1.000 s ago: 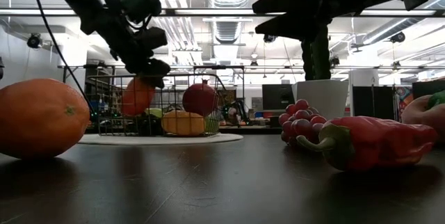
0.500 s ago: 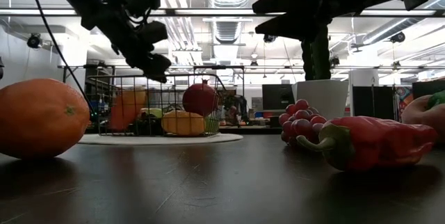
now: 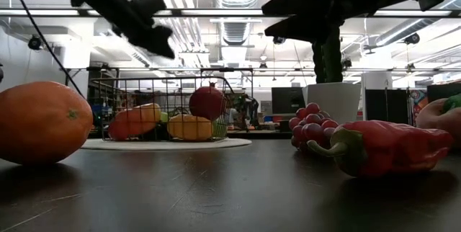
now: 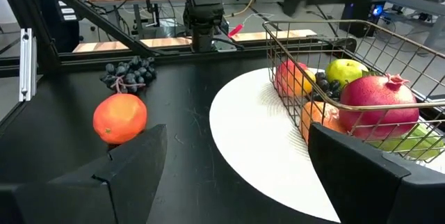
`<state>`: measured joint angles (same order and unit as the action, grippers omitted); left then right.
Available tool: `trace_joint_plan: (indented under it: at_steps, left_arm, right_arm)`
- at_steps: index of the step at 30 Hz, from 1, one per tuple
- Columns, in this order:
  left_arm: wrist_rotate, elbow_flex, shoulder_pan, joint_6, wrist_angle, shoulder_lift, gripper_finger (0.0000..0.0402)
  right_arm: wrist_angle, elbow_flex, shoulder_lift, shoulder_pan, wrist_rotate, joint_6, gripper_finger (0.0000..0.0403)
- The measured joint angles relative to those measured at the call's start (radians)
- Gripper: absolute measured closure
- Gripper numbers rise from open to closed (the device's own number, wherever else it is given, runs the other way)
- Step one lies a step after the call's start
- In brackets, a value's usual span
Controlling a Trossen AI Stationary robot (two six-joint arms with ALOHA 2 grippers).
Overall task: Build produce basket
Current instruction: Put the red chili pepper in the gold wire basket
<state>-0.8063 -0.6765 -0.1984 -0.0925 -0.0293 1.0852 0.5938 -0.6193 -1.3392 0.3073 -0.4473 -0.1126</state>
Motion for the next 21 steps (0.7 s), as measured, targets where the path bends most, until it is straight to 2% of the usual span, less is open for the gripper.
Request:
trace_joint_plan:
  at_steps: [2,7,9,15,18,21]
  left_arm:
    - [0.099,0.0,0.024,0.003,-0.005,-0.04,0.0159]
    - [0.45,0.005,0.105,0.018,0.043,-0.119,0.0159]
    - [0.532,0.013,0.149,0.032,0.092,-0.137,0.0159]
    - [0.562,0.016,0.304,0.034,0.215,-0.153,0.0159]
    - [0.563,0.032,0.376,0.034,0.287,-0.138,0.0159]
    - [0.564,0.047,0.431,0.033,0.338,-0.111,0.0159]
  right_arm:
    - [-0.008,0.0,0.0,0.0,0.0,0.0,0.0075]
    - [-0.016,0.0,0.0,0.0,0.0,0.0,0.0075]
    - [-0.017,0.0,0.0,0.0,0.002,-0.001,0.0075]
    - [-0.018,0.0,0.004,0.001,0.06,-0.078,0.0075]
    - [-0.067,-0.02,0.004,0.001,0.148,-0.142,0.0075]
    - [-0.226,-0.074,0.005,0.003,0.288,-0.202,0.0075]
